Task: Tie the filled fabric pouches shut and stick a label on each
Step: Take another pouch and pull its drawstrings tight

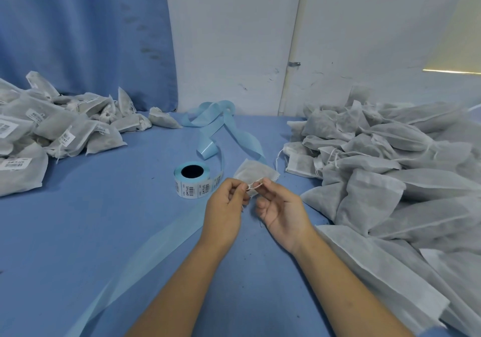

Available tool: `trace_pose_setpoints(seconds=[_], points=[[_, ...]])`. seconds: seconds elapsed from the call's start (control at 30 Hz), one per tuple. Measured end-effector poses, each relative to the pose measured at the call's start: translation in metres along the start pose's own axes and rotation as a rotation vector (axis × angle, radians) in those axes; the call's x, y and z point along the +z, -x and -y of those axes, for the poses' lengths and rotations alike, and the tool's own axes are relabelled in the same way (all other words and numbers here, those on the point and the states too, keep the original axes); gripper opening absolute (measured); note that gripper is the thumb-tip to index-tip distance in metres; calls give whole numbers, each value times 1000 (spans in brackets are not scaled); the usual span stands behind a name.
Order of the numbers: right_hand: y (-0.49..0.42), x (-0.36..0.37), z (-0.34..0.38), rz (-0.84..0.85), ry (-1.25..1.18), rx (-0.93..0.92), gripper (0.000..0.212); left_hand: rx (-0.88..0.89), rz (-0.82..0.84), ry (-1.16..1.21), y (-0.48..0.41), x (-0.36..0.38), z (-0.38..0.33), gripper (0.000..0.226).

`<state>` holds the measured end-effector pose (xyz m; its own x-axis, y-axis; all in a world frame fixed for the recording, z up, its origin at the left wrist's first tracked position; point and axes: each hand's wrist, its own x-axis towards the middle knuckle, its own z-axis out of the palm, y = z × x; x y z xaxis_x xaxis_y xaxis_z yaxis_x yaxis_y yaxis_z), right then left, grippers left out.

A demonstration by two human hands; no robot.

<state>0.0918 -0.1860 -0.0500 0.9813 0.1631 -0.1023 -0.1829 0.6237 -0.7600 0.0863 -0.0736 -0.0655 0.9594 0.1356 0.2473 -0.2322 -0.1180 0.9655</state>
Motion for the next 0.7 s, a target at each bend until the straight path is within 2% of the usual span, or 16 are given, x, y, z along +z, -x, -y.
trace_pose_setpoints(seconds=[0.07,0.2,0.47,0.7], points=[[0,0,0,-8,25,4,24,3,4,-12,1,1,0,17],[1,-2,3,9,11,34,13,25,1,-60,2,1,-2,16],[0,-5,4,42,-72,55,20,-1,37,-63,2,-1,-8,16],[0,-7,5,74,-70,43,14,-24,44,-83,5,-2,-12,20]])
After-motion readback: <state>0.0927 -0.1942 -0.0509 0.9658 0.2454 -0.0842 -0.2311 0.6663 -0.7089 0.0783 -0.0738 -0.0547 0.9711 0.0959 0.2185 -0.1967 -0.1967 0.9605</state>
